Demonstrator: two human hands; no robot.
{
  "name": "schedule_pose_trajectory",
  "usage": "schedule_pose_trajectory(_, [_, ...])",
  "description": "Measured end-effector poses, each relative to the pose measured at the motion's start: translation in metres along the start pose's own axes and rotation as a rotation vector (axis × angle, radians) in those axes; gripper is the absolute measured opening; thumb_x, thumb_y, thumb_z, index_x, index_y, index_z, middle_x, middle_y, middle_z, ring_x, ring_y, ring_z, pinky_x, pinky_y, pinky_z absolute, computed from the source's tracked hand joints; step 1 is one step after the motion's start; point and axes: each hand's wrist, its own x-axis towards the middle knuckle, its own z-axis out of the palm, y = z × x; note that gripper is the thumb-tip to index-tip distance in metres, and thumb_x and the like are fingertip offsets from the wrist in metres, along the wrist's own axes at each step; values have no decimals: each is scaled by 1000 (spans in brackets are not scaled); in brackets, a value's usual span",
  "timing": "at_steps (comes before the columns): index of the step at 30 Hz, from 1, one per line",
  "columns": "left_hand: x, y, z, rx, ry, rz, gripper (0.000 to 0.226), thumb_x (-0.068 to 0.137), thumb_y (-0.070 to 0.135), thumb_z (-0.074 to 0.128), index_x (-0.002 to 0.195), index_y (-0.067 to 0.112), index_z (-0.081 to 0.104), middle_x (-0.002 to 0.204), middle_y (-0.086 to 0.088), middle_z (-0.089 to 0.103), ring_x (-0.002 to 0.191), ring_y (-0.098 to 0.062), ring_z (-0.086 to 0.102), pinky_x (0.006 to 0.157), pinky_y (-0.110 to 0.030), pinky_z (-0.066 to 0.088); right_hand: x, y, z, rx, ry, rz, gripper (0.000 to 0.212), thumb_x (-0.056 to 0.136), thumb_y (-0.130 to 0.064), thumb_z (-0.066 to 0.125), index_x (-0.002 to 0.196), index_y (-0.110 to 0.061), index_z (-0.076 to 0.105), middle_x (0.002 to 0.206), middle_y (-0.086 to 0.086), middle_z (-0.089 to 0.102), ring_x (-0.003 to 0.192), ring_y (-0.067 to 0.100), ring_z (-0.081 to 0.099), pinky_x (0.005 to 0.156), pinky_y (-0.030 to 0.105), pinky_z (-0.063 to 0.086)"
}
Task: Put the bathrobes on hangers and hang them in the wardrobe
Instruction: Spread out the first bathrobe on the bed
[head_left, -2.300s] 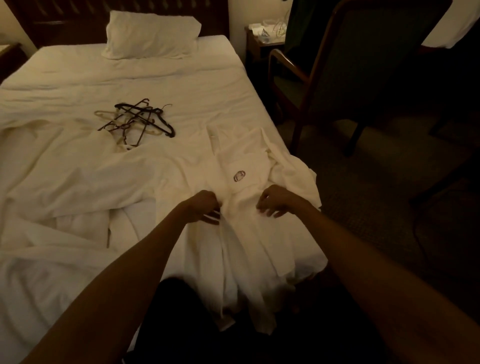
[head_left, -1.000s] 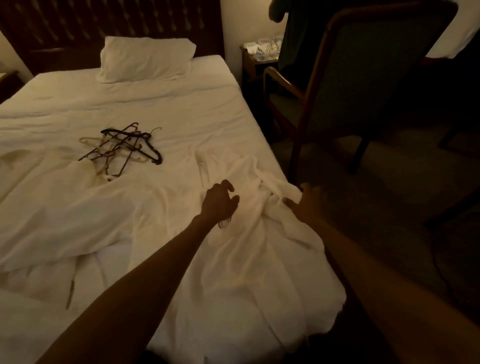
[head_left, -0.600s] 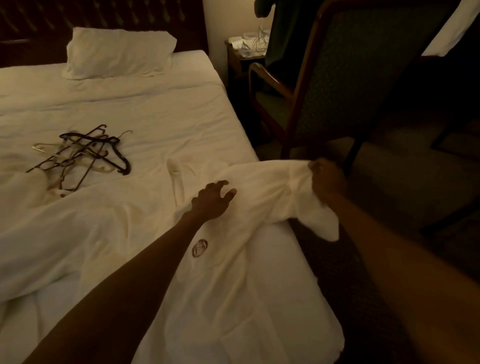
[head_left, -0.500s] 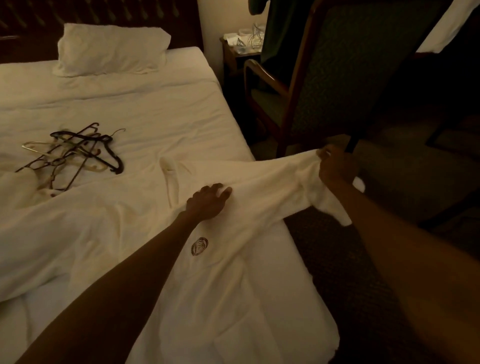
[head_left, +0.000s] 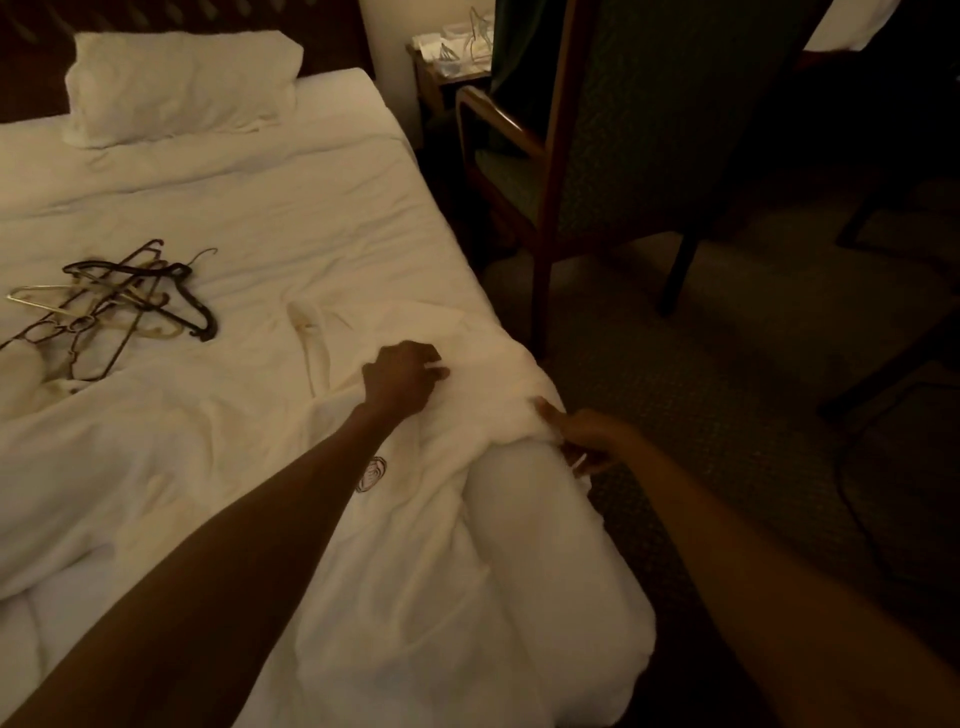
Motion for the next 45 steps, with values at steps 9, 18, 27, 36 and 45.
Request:
schedule_pose_trajectory(9, [-91,23,-13,-36,-37,-97,71,85,65,59,137,20,40,134,-12,46,119,-35,52,90,-46,44,-29,28,41,193,333,-261,47,98,-42,51,124,-3,57,126,16,58,116,33,54,96,39,43])
schedule_pose_trajectory(18, [-174,-3,-29,-98,-334,-74,71,76,27,82,136,15,47,128,-17,52,118,-35,52,96,-37,45,-116,43,86,414,24,-250,32,101,-22,51,114,7,59,102,19,67,73,20,64,54,23,53])
schedule_pose_trajectory(27, [-192,-46,-66,-607,-268,-82,50,63,-4,85,105,19,69,104,-12,66,89,-25,65,69,-37,56,-142,19,153,320,-90,-314,40,101,-33,48,126,-2,56,116,18,61,99,30,62,87,38,52])
schedule_pose_trajectory(36, [-195,-53,-74,-597,-202,3,47,66,-6,82,106,14,70,101,-7,68,85,-17,65,73,-26,56,-151,28,145,415,-232,-396,43,101,-39,43,132,-10,51,128,12,57,114,29,56,88,34,52])
schedule_pose_trajectory(45, [-192,-54,-80,-350,-215,218,44,72,3,78,109,24,69,113,-3,66,100,-18,63,89,-32,55,-161,-5,111,224,266,-466,33,95,-44,55,88,-13,64,71,2,59,66,16,56,68,31,49])
